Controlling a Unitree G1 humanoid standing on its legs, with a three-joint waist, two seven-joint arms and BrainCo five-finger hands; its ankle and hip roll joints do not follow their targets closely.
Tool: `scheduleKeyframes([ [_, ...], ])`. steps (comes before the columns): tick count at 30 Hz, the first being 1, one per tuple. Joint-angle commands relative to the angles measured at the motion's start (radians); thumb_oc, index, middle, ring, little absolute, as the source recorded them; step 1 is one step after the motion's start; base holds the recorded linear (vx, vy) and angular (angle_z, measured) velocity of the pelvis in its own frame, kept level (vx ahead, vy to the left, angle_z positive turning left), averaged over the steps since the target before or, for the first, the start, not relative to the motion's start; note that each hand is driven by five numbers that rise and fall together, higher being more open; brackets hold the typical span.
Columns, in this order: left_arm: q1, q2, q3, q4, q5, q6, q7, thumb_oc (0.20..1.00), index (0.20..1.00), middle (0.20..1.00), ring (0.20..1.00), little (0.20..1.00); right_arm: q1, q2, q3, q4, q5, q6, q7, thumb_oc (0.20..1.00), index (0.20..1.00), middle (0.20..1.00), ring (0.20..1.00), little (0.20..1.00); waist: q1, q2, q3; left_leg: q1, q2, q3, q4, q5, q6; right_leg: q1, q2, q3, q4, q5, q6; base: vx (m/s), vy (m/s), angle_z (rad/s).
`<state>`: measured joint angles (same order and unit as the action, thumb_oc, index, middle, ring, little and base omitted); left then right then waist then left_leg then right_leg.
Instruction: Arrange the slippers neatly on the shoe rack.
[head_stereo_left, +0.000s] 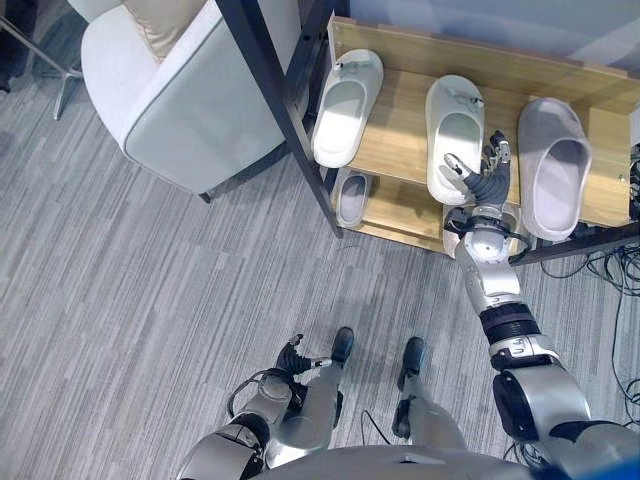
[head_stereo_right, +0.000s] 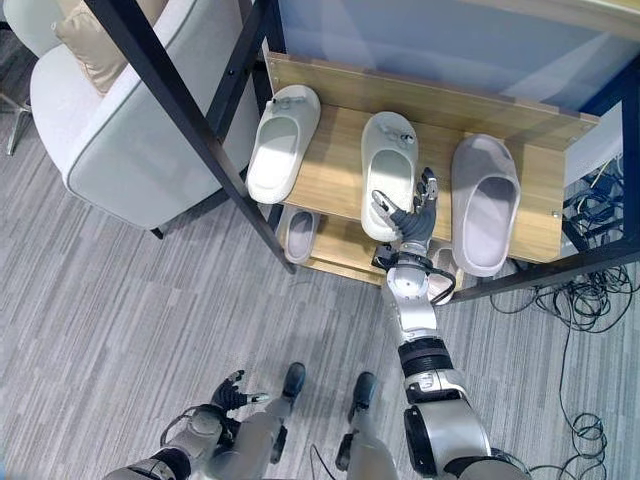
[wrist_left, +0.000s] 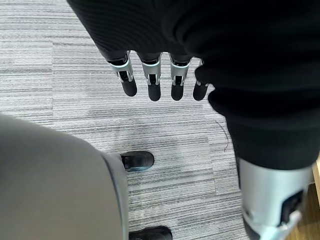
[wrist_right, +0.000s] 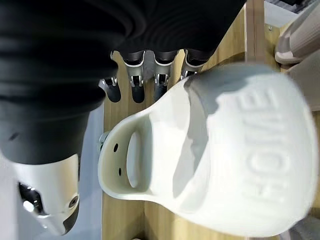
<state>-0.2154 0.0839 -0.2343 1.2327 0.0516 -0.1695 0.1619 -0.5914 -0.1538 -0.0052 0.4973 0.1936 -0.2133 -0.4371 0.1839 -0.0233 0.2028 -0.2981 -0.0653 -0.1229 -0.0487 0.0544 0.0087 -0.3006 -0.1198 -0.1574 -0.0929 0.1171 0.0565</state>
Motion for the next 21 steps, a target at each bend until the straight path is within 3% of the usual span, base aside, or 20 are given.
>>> scheduleKeyframes([
  [1, -0.026, -0.027, -0.045, 0.066, -0.011, -0.012, 0.022, 1.000, 1.000, 1.000, 1.000, 1.000, -0.007, 0.024, -0.038, -0.059, 0.053, -0.024, -0.005, 1.000, 1.000, 1.000, 1.000, 1.000, 0.040, 0.013, 0.003, -0.035, -0.001, -0.036, -0.039, -0.014, -0.097, 0.160, -0.022, -0.017, 0.006, 0.012, 0.048, 0.00, 0.000, 0.00],
  [12, -0.036, -0.023, -0.024, 0.075, -0.041, -0.014, 0.034, 1.000, 1.000, 1.000, 1.000, 1.000, -0.042, 0.106, -0.037, -0.130, 0.110, -0.022, -0.002, 1.000, 1.000, 1.000, 1.000, 1.000, 0.063, 0.005, 0.028, -0.051, -0.007, -0.055, -0.039, -0.011, -0.099, 0.159, -0.022, -0.033, 0.006, 0.011, 0.048, 0.00, 0.004, 0.06],
  [21, -0.052, -0.016, -0.026, 0.068, -0.042, -0.017, 0.045, 1.000, 1.000, 1.000, 1.000, 1.000, -0.070, 0.062, -0.009, -0.107, 0.075, 0.003, -0.002, 1.000, 1.000, 1.000, 1.000, 1.000, 0.079, -0.007, 0.050, -0.059, -0.011, -0.079, -0.039, -0.008, -0.103, 0.163, -0.021, -0.060, 0.006, 0.009, 0.047, 0.00, -0.007, 0.07],
])
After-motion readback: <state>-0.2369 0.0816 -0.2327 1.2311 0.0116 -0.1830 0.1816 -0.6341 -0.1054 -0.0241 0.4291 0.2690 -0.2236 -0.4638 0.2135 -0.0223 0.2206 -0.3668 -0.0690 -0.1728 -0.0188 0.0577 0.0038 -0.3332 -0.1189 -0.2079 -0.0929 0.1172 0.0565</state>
